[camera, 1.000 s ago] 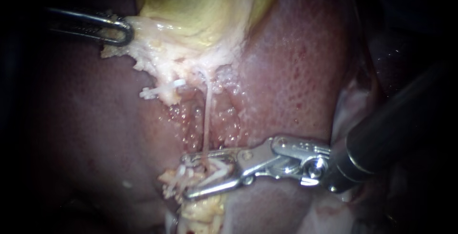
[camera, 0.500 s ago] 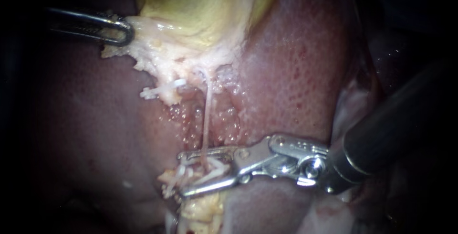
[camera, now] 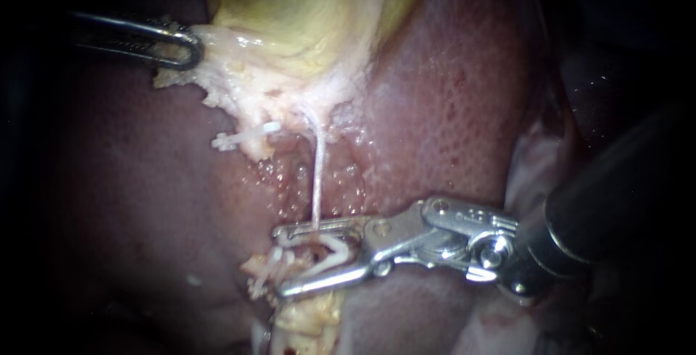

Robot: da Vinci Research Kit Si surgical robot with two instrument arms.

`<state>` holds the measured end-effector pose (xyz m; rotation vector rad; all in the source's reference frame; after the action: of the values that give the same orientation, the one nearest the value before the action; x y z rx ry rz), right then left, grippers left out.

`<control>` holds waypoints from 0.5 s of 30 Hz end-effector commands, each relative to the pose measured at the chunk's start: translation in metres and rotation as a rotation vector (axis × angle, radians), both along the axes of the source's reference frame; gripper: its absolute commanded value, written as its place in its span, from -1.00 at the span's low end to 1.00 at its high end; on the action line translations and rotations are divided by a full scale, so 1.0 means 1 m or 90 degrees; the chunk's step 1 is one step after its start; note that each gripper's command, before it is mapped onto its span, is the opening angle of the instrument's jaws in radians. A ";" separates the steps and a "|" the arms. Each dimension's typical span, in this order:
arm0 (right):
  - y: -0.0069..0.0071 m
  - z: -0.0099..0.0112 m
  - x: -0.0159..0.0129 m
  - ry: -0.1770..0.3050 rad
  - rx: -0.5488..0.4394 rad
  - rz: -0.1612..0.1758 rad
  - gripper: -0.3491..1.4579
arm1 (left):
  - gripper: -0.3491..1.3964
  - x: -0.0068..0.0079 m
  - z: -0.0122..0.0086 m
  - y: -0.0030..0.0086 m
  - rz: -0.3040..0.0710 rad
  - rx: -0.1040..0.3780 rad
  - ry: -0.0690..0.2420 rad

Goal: Clipping first clip right tube

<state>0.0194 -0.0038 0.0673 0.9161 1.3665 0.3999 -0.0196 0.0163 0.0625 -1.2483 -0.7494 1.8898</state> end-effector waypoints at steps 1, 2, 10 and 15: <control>0.0000 0.0001 0.0000 0.000 0.000 0.000 -0.14 | -1.00 0.0000 0.0000 0.0000 0.000 0.000 0.000; 0.0000 0.0001 -0.0001 0.000 0.000 0.000 -0.14 | -1.00 0.0000 0.0000 0.0000 0.000 0.000 0.000; -0.0003 0.0003 -0.0002 0.000 0.010 -0.006 -0.25 | -1.00 0.0000 0.0000 0.0000 0.000 0.000 0.000; -0.0003 0.0004 -0.0002 -0.004 0.012 -0.008 -0.34 | -1.00 0.0000 0.0000 0.0000 0.000 0.000 0.000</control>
<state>0.0192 -0.0040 0.0678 0.9376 1.3522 0.4075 -0.0196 0.0163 0.0625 -1.2484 -0.7496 1.8897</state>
